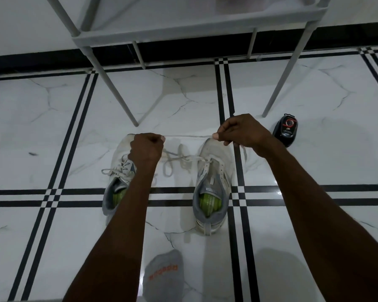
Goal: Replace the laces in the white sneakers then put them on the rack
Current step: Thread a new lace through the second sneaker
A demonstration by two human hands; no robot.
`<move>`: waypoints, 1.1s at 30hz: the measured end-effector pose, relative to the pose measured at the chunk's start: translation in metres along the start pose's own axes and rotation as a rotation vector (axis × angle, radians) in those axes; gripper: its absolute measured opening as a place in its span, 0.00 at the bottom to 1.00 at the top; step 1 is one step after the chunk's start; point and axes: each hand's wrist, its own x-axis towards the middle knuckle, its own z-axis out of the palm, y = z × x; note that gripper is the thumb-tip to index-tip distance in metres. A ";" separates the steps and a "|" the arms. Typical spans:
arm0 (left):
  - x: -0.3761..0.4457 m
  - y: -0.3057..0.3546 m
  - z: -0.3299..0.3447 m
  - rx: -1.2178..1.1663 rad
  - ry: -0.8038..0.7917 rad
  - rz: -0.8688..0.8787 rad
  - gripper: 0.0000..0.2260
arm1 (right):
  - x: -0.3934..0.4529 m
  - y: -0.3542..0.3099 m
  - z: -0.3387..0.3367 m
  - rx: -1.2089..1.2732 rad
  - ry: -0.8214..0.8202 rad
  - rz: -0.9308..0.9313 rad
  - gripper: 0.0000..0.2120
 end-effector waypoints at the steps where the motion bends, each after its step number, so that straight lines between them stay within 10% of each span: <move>1: -0.002 0.002 0.001 -0.028 -0.061 0.110 0.16 | 0.000 -0.002 0.002 -0.002 -0.006 0.001 0.11; 4: -0.020 0.027 0.009 -0.177 -0.380 0.424 0.27 | 0.000 -0.008 0.010 -0.013 -0.031 0.004 0.12; 7: -0.037 0.052 0.020 -0.217 -0.548 0.518 0.12 | 0.000 -0.008 0.013 -0.020 -0.016 0.016 0.13; 14: -0.011 0.009 0.011 -0.127 -0.051 0.182 0.04 | -0.002 0.003 -0.006 -0.078 -0.031 0.060 0.12; 17: -0.008 0.002 0.010 -0.069 -0.100 0.164 0.06 | -0.001 0.003 -0.006 -0.098 -0.053 0.065 0.10; 21: -0.024 0.024 0.024 -0.120 -0.307 0.550 0.25 | -0.001 -0.003 0.004 -0.021 -0.113 0.089 0.08; 28: -0.043 0.042 0.049 -0.162 -0.460 0.551 0.04 | -0.005 -0.001 0.008 0.088 0.030 0.193 0.16; 33: -0.045 0.030 0.052 -0.176 -0.387 0.433 0.03 | -0.015 0.020 0.012 -0.330 -0.215 0.515 0.36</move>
